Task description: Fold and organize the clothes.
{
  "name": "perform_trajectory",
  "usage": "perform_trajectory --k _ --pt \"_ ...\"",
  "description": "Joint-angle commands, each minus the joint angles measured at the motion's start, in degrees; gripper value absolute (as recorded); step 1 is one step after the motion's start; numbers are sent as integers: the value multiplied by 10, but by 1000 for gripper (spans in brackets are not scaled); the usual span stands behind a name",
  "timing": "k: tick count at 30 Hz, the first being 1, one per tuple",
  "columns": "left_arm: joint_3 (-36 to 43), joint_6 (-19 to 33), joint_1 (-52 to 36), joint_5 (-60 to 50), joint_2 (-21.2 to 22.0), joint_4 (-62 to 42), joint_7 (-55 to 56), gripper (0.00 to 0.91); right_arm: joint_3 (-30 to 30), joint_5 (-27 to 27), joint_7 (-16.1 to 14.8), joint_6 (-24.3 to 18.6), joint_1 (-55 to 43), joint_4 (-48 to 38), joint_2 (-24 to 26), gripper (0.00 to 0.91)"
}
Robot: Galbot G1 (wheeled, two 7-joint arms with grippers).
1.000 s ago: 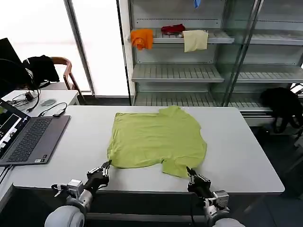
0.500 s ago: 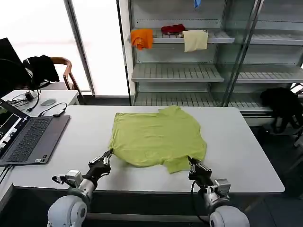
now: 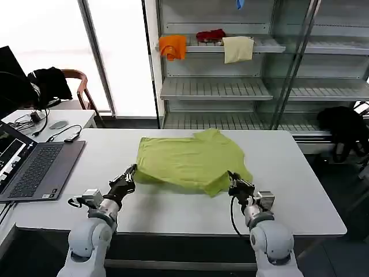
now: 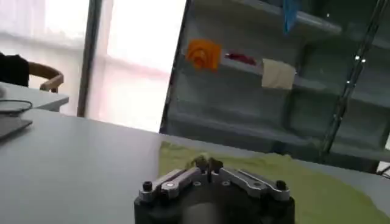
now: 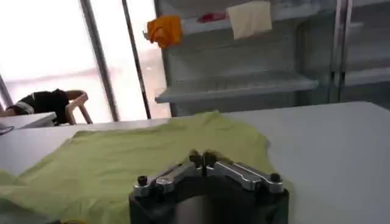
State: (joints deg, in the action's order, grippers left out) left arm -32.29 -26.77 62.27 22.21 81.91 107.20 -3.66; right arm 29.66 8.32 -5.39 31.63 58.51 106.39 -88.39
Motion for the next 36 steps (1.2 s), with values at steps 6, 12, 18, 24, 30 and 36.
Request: perform_trajectory --k 6,12,18,24,30,36 --pt "7 10 -56 -8 3 -93 4 0 -3 -7 0 4 -113 -114 -3 0" --pt "11 9 -59 -19 7 -109 4 10 -7 -30 -9 0 -124 -142 -4 0" --pt "11 10 -59 -24 6 -111 2 10 -7 -43 -11 -3 -128 -152 -5 0" --pt "10 9 -64 -30 7 -117 8 121 -5 -47 -11 -7 -130 -156 -6 907" --pt "9 11 -70 -36 6 -121 11 907 -6 -51 1 -12 -136 -163 -10 907" --pt "7 13 -74 -35 4 -114 11 907 -2 -43 22 -38 -155 -187 -17 907"
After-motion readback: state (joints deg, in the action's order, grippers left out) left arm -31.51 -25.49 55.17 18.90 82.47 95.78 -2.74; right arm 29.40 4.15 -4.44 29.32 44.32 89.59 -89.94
